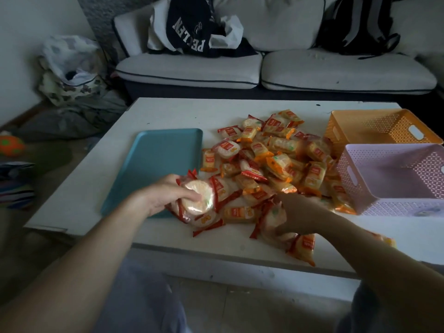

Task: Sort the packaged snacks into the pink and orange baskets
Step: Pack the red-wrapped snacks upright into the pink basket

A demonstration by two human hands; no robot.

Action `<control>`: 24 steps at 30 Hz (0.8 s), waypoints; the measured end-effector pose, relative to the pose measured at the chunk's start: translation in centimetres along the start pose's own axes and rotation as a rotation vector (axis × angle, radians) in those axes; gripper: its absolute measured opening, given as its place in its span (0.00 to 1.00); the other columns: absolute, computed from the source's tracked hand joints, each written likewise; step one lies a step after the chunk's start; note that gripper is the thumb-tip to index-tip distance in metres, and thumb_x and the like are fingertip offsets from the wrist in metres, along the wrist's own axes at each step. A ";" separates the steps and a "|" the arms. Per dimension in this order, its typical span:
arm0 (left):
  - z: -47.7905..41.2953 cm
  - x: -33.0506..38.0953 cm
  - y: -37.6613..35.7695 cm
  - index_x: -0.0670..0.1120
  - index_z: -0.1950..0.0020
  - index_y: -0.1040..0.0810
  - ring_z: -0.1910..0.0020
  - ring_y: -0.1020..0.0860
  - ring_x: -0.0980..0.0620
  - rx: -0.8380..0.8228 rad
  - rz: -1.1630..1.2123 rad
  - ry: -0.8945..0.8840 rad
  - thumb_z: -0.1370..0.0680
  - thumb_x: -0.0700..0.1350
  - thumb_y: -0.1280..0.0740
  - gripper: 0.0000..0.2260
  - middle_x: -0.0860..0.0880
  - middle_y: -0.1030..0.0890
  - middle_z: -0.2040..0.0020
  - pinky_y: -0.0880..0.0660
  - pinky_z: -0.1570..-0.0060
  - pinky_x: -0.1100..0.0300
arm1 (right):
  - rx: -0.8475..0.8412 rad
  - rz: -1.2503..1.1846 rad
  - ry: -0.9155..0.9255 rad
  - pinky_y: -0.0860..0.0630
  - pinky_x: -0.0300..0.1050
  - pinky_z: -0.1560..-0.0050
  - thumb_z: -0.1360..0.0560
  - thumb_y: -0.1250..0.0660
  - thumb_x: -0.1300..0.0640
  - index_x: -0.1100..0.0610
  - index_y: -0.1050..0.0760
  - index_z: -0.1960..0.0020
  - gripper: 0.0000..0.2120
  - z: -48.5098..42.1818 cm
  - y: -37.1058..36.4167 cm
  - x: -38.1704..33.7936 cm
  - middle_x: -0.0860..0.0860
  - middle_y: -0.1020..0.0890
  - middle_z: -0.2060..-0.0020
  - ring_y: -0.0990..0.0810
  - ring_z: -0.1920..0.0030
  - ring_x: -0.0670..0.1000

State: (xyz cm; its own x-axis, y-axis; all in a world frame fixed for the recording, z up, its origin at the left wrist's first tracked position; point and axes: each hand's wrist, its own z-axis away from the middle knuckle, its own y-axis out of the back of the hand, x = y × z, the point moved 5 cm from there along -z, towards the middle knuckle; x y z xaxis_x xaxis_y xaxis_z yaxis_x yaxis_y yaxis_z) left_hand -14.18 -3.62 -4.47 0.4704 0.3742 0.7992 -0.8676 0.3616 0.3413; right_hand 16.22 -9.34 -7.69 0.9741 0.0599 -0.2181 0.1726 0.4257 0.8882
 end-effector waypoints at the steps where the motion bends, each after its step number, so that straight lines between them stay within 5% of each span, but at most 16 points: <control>1: 0.0 -0.6 -0.3 0.41 0.49 0.18 0.53 0.15 0.41 0.018 -0.033 -0.003 0.38 0.38 0.19 0.20 0.41 0.14 0.55 0.18 0.51 0.48 | 0.003 -0.023 -0.001 0.24 0.46 0.41 0.32 0.23 0.39 0.54 0.37 0.24 0.44 0.0 0.0 -0.2 0.52 0.26 0.31 0.25 0.36 0.53; 4: 0.3 -1.5 -1.3 0.45 0.45 0.22 0.52 0.15 0.42 0.051 -0.113 -0.017 0.43 0.45 0.19 0.28 0.44 0.15 0.52 0.19 0.57 0.50 | -0.015 -0.027 -0.028 0.24 0.44 0.43 0.32 0.24 0.38 0.56 0.33 0.28 0.40 0.2 -0.2 -0.6 0.52 0.23 0.35 0.24 0.39 0.52; 10: 0.2 -1.3 -2.5 0.48 0.45 0.24 0.49 0.17 0.49 0.049 -0.301 -0.084 0.43 0.50 0.16 0.30 0.49 0.16 0.50 0.20 0.43 0.47 | -0.007 -0.069 -0.076 0.27 0.42 0.52 0.32 0.23 0.40 0.57 0.30 0.32 0.36 0.6 0.0 -0.8 0.52 0.22 0.39 0.26 0.48 0.49; 14: 0.1 -0.4 -3.1 0.49 0.52 0.23 0.51 0.17 0.48 0.042 -0.330 -0.124 0.36 0.42 0.16 0.19 0.49 0.16 0.54 0.20 0.46 0.52 | -0.068 -0.137 -0.089 0.27 0.42 0.51 0.34 0.23 0.38 0.55 0.31 0.30 0.40 0.3 -0.3 -0.7 0.51 0.23 0.37 0.26 0.46 0.49; 17: -0.1 0.1 -2.8 0.48 0.46 0.18 0.50 0.15 0.50 -0.023 -0.256 -0.140 0.37 0.43 0.16 0.22 0.51 0.13 0.53 0.20 0.54 0.57 | -0.060 -0.221 -0.115 0.23 0.45 0.46 0.36 0.22 0.39 0.54 0.29 0.31 0.39 0.1 0.7 -0.3 0.50 0.23 0.39 0.24 0.44 0.50; 20: -0.2 0.6 -1.9 0.49 0.40 0.18 0.48 0.14 0.48 -0.073 -0.137 -0.115 0.45 0.52 0.16 0.34 0.50 0.13 0.50 0.18 0.54 0.53 | 0.005 -0.488 -0.098 0.17 0.49 0.47 0.39 0.21 0.38 0.52 0.24 0.39 0.34 -0.5 2.0 0.9 0.50 0.17 0.47 0.18 0.49 0.51; 24: 0.1 2.3 -0.3 0.42 0.41 0.18 0.50 0.14 0.43 -0.063 0.072 -0.115 0.49 0.50 0.15 0.38 0.43 0.12 0.51 0.16 0.55 0.54 | 0.120 -1.090 -0.019 0.16 0.59 0.49 0.30 0.22 0.52 0.57 0.20 0.45 0.17 -0.2 3.3 0.9 0.58 0.14 0.53 0.13 0.53 0.59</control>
State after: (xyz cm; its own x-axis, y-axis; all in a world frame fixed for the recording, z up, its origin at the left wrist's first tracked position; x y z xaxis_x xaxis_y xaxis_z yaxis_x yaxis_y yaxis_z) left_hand -12.85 -2.95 -2.73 0.3828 0.3025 0.8729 -0.8849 0.3915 0.2524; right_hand 17.60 -7.72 -5.00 0.2919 -0.3102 -0.9047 0.9547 0.1511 0.2562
